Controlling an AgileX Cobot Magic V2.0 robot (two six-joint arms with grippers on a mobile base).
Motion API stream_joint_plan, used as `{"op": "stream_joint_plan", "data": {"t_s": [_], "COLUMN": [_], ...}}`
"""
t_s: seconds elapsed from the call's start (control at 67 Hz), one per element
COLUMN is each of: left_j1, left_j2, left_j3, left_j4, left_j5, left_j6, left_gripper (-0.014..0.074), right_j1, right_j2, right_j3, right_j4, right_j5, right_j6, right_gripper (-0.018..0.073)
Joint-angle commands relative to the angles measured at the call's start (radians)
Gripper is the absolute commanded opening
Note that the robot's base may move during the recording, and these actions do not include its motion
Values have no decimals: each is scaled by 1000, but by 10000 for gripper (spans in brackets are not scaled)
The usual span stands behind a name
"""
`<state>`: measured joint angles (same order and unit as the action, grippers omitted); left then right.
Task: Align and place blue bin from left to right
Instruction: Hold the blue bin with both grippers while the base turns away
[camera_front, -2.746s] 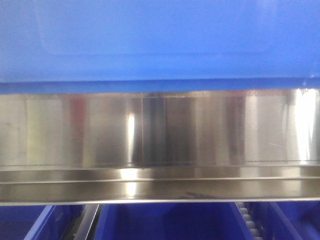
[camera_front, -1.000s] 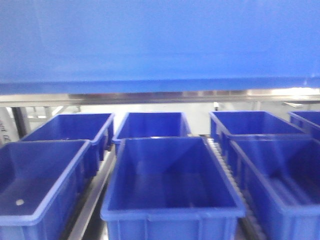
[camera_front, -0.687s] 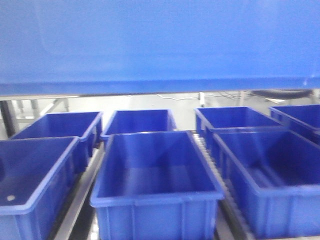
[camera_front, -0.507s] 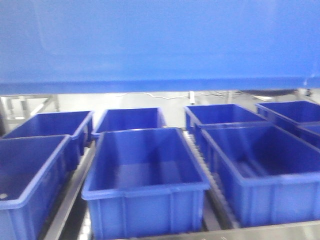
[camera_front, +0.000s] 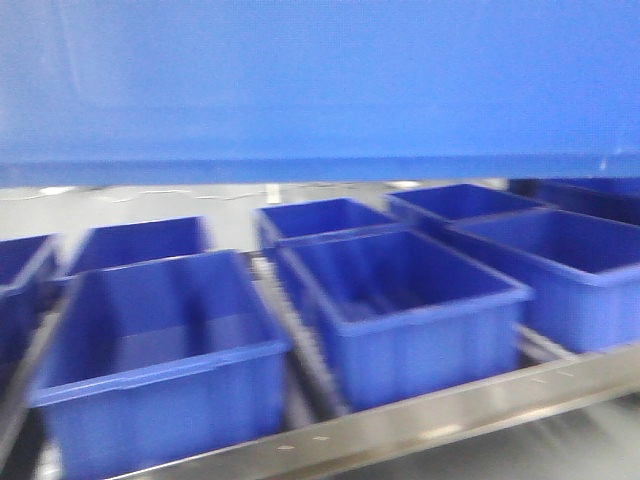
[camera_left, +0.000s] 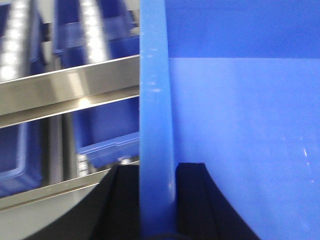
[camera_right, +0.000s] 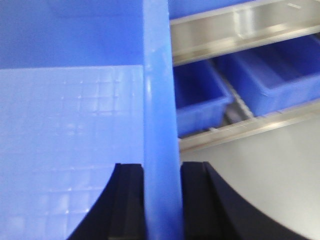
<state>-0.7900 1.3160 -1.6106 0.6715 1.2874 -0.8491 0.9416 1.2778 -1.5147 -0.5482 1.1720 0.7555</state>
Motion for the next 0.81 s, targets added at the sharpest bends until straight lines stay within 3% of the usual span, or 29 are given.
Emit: {"op": "stream_joint_plan", "data": {"t_s": [0.0,0.791], "left_j1": [-20,-20], "left_j2": [-7,-7], "left_j3": [-20,-20], "left_j4": [-9,-9], "left_j5": [-101,-101], "left_j6": [0,0], "left_gripper": [-111,-111], "right_j1": [7,7], "right_j2": [-13,-13], "right_j3": [-19,-19], "right_j4": [-18,-18], "right_j5": [-111,-111], "right_j6": [-6,-6], "right_gripper": [-81,-81]}}
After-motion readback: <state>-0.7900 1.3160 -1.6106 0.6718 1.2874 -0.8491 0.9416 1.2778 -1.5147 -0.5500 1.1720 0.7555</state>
